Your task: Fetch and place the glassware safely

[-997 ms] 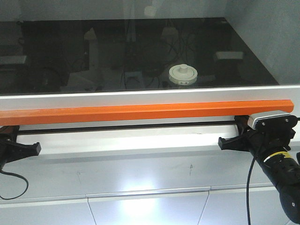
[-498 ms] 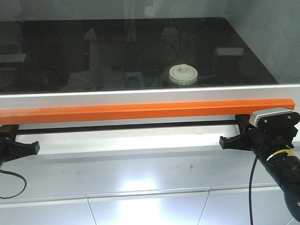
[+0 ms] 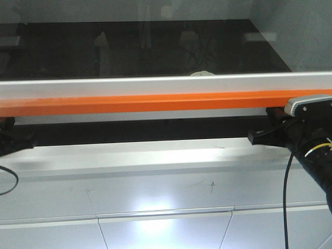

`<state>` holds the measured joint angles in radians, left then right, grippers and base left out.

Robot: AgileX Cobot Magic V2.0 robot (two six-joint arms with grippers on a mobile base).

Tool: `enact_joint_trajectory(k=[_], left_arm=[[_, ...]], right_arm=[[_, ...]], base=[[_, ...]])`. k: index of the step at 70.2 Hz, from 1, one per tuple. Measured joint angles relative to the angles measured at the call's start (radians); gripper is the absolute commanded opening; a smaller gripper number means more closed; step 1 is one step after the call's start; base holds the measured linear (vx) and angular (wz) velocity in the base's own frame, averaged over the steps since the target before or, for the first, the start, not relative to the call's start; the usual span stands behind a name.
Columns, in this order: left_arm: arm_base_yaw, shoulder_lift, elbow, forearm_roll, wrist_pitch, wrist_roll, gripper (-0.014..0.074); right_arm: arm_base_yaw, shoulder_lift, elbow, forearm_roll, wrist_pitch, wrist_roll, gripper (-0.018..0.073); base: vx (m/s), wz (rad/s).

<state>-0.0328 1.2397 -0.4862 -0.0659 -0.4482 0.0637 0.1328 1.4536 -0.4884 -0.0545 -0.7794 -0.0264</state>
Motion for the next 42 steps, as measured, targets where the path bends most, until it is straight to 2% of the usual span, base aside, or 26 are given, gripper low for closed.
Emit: enact_joint_trajectory(k=[14,24,33,42], left_arm=[[0.001,-0.069,-0.106,0.028,0.162,0.0,-0.0007],[0.002,-0.112,-0.181,0.056,0.231,-0.001,-0.0007],[0.002,-0.14,-0.229,0.066,0.238,-0.001,-0.0007],[0.002,-0.163,-0.267,0.079,0.174,-0.001,-0.0007]], right_arm=[[0.0,-0.081,-0.069,0.007,0.117,0.0,-0.0001],[0.0,-0.142,-0.136,0.007,0.204,0.0,-0.0001],[0.0,-0.186,-0.19,0.005,0.247,0.0,-0.0001],[0.0,-0.23,-0.228,0.0,0.239,-0.001,-0.0001]], base=[[0.0,0.01],[0.0,0.01],[0.0,0.0],[0.0,0.0]])
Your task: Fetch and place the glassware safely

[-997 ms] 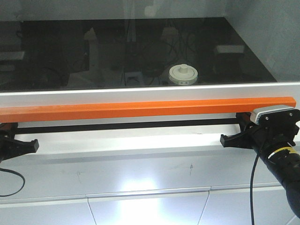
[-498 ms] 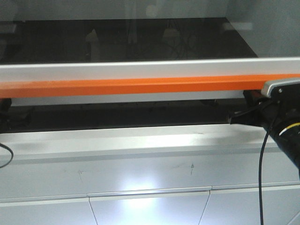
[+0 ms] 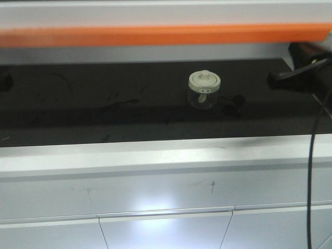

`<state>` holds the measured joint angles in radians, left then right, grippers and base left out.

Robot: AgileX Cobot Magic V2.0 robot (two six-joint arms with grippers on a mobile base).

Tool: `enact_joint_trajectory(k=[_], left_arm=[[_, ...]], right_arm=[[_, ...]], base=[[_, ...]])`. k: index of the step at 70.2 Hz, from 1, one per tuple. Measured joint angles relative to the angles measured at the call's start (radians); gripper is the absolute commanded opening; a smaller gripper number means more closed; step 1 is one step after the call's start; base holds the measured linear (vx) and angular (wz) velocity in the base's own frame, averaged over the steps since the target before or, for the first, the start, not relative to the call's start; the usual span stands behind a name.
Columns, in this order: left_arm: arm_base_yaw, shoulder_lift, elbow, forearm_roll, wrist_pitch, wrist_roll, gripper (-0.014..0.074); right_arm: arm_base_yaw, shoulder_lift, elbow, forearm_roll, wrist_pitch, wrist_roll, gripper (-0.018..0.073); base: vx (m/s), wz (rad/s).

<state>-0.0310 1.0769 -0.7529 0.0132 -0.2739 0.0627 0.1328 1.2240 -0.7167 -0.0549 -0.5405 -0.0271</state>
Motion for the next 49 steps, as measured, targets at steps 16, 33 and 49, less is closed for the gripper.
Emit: enact_joint_trajectory(k=[16,33,49], left_arm=[[0.0,-0.038,-0.033,0.013,-0.122,0.0,-0.0007],[-0.001,-0.048,-0.034,0.013,-0.12,0.0,-0.0007],[-0.001,-0.159,-0.034,0.015,0.044,0.0,-0.0007]], right_arm=[[0.0,-0.023,-0.011,-0.001,-0.024,-0.002,-0.0001],[0.0,-0.023,-0.011,-0.001,-0.008,-0.002,-0.0001],[0.0,-0.023,-0.011,-0.004,0.037,0.027,-0.0001]], base=[[0.0,0.0],[0.0,0.0],[0.0,0.0]])
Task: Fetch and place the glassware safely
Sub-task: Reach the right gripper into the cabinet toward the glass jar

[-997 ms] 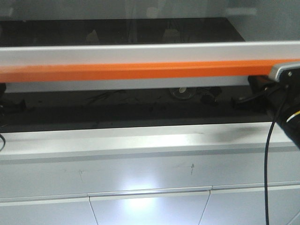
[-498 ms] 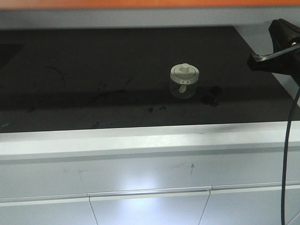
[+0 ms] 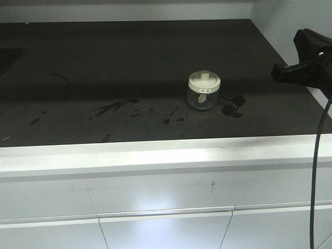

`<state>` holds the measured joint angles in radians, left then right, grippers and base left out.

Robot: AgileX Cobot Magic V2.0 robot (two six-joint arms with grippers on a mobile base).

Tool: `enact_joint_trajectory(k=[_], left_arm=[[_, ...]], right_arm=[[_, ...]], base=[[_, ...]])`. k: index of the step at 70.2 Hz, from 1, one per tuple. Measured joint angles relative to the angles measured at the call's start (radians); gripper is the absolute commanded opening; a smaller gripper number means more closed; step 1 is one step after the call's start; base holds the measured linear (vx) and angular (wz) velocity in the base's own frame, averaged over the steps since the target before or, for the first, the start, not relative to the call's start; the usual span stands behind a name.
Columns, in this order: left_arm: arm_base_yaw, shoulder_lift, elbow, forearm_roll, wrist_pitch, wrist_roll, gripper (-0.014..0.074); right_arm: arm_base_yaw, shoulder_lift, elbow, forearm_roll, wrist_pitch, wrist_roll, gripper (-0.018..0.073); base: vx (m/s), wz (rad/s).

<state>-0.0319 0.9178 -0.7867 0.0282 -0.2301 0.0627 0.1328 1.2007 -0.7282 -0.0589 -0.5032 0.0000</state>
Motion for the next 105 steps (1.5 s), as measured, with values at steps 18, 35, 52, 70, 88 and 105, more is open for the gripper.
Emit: enact_joint_trajectory(k=[18,35,52,70,88,105], left_arm=[[0.0,-0.175,0.031,0.006,0.262,0.007,-0.0007],[0.0,-0.344,0.202,0.006,0.347,0.008,-0.0007],[0.0,-0.514,0.361,0.005,0.441,0.008,-0.0007],[0.0,-0.663,0.445,0.005,0.537,0.008,-0.0007],[0.0,-0.702,0.468,0.005,0.549,0.008,-0.0007],[0.0,-0.702,0.468,0.005,0.549,0.008,-0.0007]], right_arm=[[0.0,0.0,0.0,-0.121,0.116,0.118,-0.0001],[0.0,-0.012,0.025,-0.272,0.144,0.262,-0.0001],[0.0,-0.021,0.079,-0.304,0.145,0.283,-0.0001],[0.0,-0.021,0.079,-0.305,0.141,0.283,-0.0001],[0.0,-0.01,0.079,-0.306,0.114,0.285,0.0043],[0.0,0.1,0.021,-0.311,0.054,0.29,0.0356]], base=[[0.0,0.0],[0.0,0.0],[0.0,0.0],[0.0,0.0],[0.0,0.0],[0.0,0.0]])
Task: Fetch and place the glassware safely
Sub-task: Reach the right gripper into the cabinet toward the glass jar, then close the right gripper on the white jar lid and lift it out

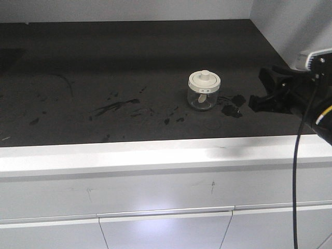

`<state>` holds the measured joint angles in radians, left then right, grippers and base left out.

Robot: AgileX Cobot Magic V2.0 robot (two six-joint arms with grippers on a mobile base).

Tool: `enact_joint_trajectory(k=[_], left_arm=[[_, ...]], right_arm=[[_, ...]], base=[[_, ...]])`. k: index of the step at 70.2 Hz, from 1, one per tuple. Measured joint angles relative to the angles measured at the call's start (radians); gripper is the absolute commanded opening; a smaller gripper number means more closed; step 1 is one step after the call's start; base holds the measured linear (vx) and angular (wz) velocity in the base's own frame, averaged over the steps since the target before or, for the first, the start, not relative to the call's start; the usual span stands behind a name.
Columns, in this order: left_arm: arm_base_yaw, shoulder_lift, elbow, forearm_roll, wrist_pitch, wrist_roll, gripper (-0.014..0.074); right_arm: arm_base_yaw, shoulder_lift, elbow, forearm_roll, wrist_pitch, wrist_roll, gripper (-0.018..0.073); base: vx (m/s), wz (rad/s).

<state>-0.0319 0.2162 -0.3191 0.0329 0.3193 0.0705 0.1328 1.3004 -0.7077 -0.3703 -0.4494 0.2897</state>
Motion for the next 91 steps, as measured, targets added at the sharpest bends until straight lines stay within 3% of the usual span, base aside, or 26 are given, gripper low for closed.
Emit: enact_joint_trajectory(k=[8,16,40,52,72,91], left_arm=[[0.0,0.0,0.0,0.0,0.0,0.0,-0.0007],[0.0,0.0,0.0,0.0,0.002,0.0,-0.0007],[0.0,0.0,0.0,0.0,0.04,0.0,-0.0007],[0.0,0.0,0.0,0.0,0.057,0.0,-0.0007],[0.0,0.0,0.0,0.0,0.062,0.0,-0.0007],[0.0,0.0,0.0,0.0,0.062,0.0,-0.0007]], right_arm=[[0.0,0.073,-0.076,-0.007,-0.003,0.003,0.0477],[0.0,0.161,-0.165,-0.021,-0.004,0.012,0.0531],[0.0,0.409,-0.391,-0.185,-0.112,0.115,0.053],[0.0,0.535,-0.462,-0.218,-0.187,0.167,0.053],[0.0,0.704,-0.599,-0.365,-0.208,0.243,0.053],[0.0,0.8,-0.638,-0.388,-0.219,0.26,0.0496]], base=[[0.0,0.0],[0.0,0.0],[0.0,0.0],[0.0,0.0],[0.0,0.0],[0.0,0.0]])
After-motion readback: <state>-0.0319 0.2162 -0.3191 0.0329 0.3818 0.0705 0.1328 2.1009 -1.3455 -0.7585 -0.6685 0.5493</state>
